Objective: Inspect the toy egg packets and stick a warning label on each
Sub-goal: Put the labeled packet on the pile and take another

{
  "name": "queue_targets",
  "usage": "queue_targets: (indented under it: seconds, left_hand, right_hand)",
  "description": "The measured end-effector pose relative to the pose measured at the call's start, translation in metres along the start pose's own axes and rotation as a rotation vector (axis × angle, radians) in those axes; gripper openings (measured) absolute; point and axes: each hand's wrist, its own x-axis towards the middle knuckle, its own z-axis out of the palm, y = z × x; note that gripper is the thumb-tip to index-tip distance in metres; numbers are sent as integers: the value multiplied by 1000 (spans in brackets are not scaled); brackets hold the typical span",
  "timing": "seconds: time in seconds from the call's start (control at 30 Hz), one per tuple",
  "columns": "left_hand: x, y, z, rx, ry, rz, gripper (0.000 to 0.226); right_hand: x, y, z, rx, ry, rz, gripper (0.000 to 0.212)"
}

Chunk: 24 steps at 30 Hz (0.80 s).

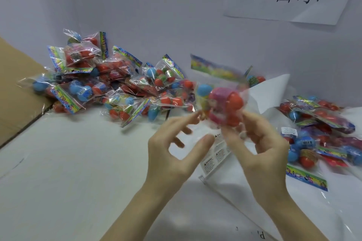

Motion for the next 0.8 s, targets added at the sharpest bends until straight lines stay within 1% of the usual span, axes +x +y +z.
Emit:
queue_targets:
  seconds: [0.03,0.07,0.1,0.13,0.17,0.2,0.23,0.27,0.3,0.4,0.5,0.6,0.7,0.77,0.8]
  left_hand:
    - [1,-1,-1,1,50,-27,44]
    - [3,-1,-2,-49,74,-102,54]
    - [5,-1,-3,-134,53,-196,67]
    - [7,-2,-3,-234,0,-284,73]
    - [7,-2,-3,-328,-61,-358,64]
    - [7,-2,-3,-391,-114,-395,45]
    - [7,0,-3,-417,-151,-402,25]
    - [7,1,-2,-413,-154,-393,13]
    - [7,3,-2,-412,-148,-383,10]
    - [7,3,-5,-427,-171,-378,12]
    - [7,6,-5,-431,-277,-393,17]
    - [7,4,-5,-435,-329,-408,21]
    - [8,2,-6,-399,-306,-459,19]
    - [9,2,-5,-387,-258,-480,14]
    - [10,2,-5,-399,-221,-493,14]
  right_hand:
    - [3,-2,-2,172,-41,130,24]
    - [5,-2,-4,297,-95,244,22]
    - [6,-2,-6,377,-156,345,21]
    - [7,-3,-7,423,-222,432,22]
    - [7,-3,-7,442,-288,497,23]
    - [6,-3,-6,435,-344,532,23]
    - [6,-4,-5,404,-386,533,22]
    - [5,-4,-3,364,-410,517,20]
    - [5,-5,-3,339,-416,496,17]
    - [7,-5,-4,415,-442,470,16]
    - [6,-6,-6,465,-473,473,21]
    - [5,-4,-5,443,-430,460,17]
    - [6,-4,-6,342,-411,418,17]
    - [9,-7,-9,264,-392,348,29]
    - [10,-6,-12,224,-343,315,32]
